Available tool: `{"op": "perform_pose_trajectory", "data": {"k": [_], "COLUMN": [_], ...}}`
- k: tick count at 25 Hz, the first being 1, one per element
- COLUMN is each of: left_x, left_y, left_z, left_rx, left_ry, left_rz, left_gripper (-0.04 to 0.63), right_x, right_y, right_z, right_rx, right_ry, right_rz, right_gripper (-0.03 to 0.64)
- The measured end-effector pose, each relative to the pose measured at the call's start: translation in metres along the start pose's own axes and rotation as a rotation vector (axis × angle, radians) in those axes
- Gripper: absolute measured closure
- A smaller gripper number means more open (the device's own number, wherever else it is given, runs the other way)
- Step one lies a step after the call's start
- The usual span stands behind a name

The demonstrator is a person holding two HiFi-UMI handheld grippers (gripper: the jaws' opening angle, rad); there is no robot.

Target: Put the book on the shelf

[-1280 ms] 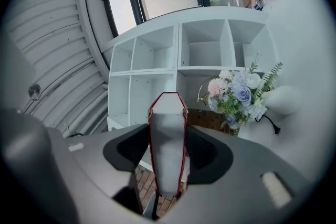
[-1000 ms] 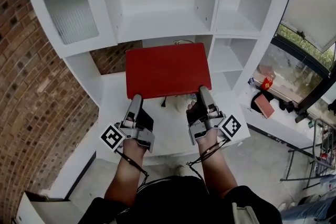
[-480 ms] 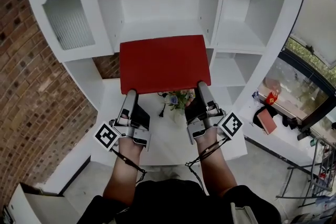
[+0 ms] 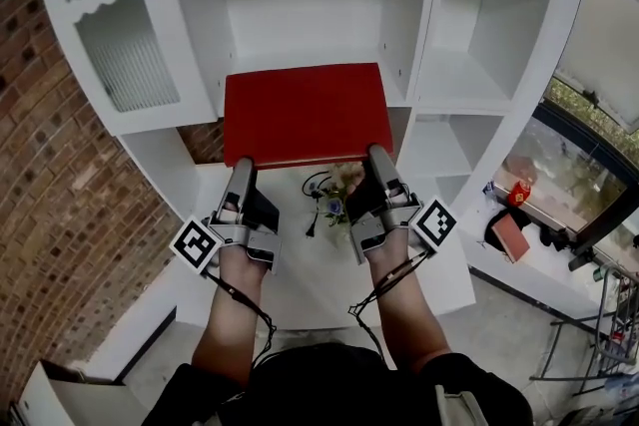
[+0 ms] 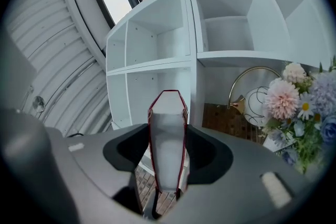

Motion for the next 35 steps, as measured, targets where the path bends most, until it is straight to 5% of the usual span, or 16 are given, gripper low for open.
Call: {"op": "perform_pose_trajectory", "data": {"k": [14, 35], "left_x": [0.018, 0.022], "left_y": [0.033, 0.048], "left_z": [0.047, 0.083], "left_rx": [0.036, 0.057], "left_ry": [0.069, 0.026], "left_rz": [-0.024, 0.008], "left_gripper": [0.371, 0.361], "right_x": [-0.023, -0.035], "right_y": [0.0, 0.014], "right_z": [0.042, 0.078], "right_rx": [-0.034, -0.035], "right_ry": [-0.139, -0.149], "right_rz": [0.008, -0.014], "right_gripper": [0.387, 0.385]}}
Point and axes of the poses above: the fingertips, and each gripper's own axes: z forward along the fingers, x to its left, y out of its top, the point moved 3 cm from there along -z, backward along the fingers, and after that the axes turned 7 degrees about y, right-handed, at the moved point
